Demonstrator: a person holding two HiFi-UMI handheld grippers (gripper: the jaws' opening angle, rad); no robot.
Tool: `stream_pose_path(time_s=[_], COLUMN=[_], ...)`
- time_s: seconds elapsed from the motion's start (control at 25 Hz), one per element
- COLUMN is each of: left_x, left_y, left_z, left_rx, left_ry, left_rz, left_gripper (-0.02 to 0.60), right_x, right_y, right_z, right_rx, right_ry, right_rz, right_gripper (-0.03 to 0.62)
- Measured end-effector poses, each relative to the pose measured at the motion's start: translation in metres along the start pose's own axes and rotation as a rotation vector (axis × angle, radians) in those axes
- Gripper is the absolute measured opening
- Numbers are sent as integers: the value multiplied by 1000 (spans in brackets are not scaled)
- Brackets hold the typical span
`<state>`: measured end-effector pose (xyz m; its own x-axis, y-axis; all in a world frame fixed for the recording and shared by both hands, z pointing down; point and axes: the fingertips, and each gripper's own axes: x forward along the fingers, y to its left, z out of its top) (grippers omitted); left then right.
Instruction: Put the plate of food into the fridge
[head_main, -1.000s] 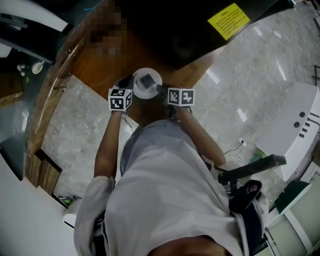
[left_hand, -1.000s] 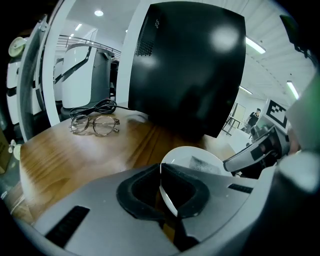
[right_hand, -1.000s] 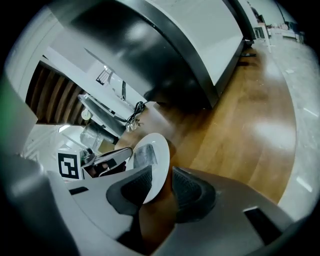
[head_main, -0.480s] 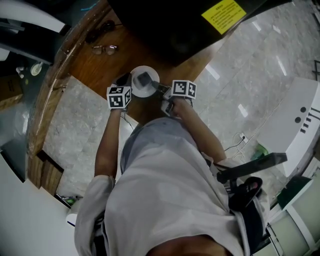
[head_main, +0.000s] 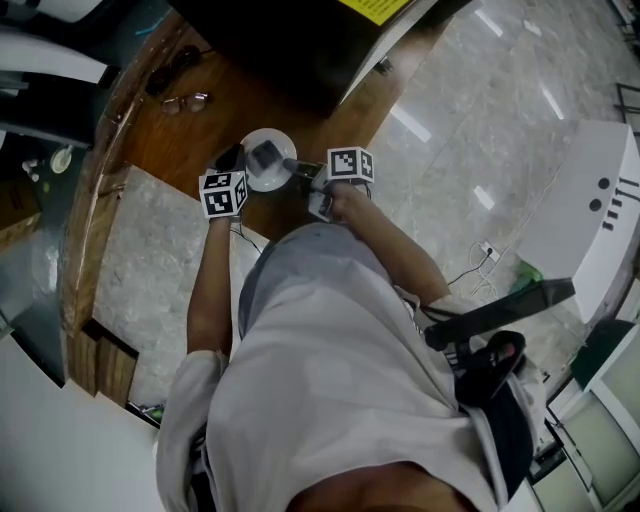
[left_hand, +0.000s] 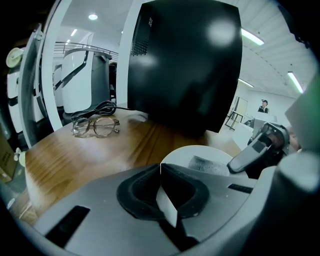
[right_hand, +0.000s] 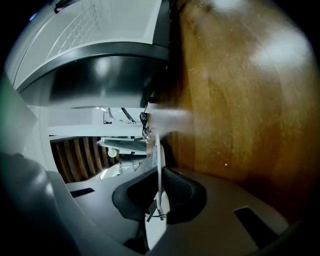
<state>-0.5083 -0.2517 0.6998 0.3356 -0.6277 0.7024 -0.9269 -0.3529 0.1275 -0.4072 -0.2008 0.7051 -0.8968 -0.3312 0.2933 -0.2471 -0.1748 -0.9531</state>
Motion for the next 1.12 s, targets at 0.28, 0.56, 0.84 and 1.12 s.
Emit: stream_pose_path(time_s=[0.28,0.56,0.84,1.12], left_x=[-19,-53,-111,-143], left_y=[-31,-61,-104,-120], left_z=[-8,-1,-1,18], left_rx=[38,77,86,84], left_ry=[33,-46,-158,-265], left_rz=[-35,-64,-124,-196], left_gripper=[20,20,20,20], right_x=[-24,-56,-105,-133], right_y=[2,15,37,61], right_z=[-15,-35,-78,-82], right_rx=[-10,2,-31,-115], right_ry=[3,-48,-113,-155], right_rz=[5,83,140,173], right_gripper=[36,34,34,34])
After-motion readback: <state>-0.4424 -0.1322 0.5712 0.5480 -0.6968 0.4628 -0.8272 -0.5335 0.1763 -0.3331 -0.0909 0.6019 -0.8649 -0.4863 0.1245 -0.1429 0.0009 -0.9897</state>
